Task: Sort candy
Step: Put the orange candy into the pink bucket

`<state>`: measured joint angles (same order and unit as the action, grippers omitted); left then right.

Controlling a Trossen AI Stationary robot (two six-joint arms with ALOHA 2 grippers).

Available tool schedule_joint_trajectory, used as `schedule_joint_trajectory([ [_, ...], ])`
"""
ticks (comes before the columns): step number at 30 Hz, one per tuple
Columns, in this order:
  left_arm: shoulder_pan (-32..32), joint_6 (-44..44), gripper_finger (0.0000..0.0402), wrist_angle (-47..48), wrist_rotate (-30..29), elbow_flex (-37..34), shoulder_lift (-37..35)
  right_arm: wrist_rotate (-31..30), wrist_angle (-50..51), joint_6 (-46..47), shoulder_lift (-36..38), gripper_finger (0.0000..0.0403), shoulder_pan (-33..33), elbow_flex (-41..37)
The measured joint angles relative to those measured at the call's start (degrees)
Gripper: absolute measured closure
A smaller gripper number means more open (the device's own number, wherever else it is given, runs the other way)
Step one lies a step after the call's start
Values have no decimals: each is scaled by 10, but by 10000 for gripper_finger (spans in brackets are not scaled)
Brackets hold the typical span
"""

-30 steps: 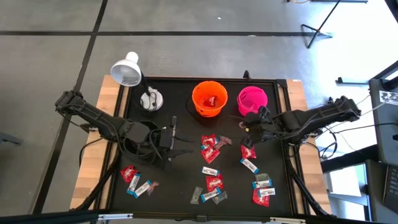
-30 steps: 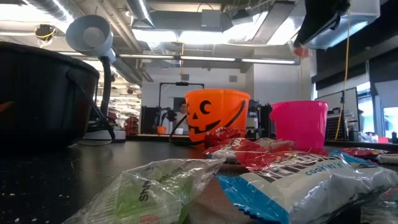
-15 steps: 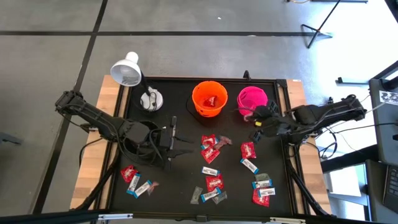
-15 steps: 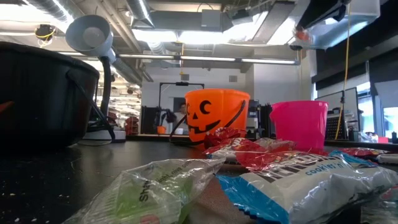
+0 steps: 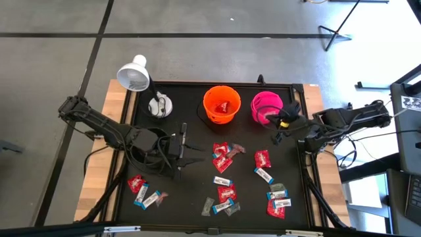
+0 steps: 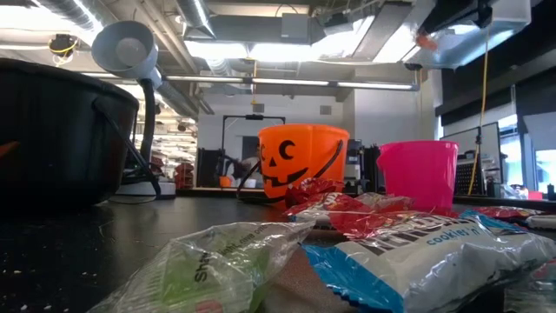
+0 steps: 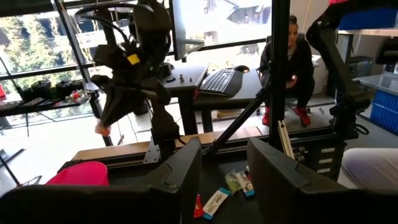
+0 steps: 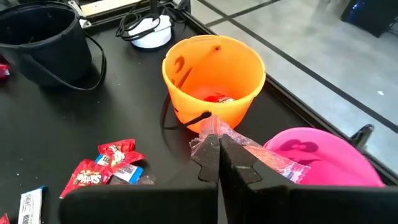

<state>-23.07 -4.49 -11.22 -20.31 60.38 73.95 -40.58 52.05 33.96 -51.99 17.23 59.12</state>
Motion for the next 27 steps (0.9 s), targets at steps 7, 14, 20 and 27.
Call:
schedule_joint_trajectory([
  [7,0,0,280,0,0,0,0,-26,-83,-19,77,402,-22,-102],
  [14,1,-4,280,-3,0,0,0,-12,-129,-45,133,402,-147,-161],
  [20,1,-6,280,-5,0,0,0,102,-185,-118,139,402,-278,-197],
  [27,1,-6,280,-4,0,0,0,136,-194,-152,134,402,-393,-208],
])
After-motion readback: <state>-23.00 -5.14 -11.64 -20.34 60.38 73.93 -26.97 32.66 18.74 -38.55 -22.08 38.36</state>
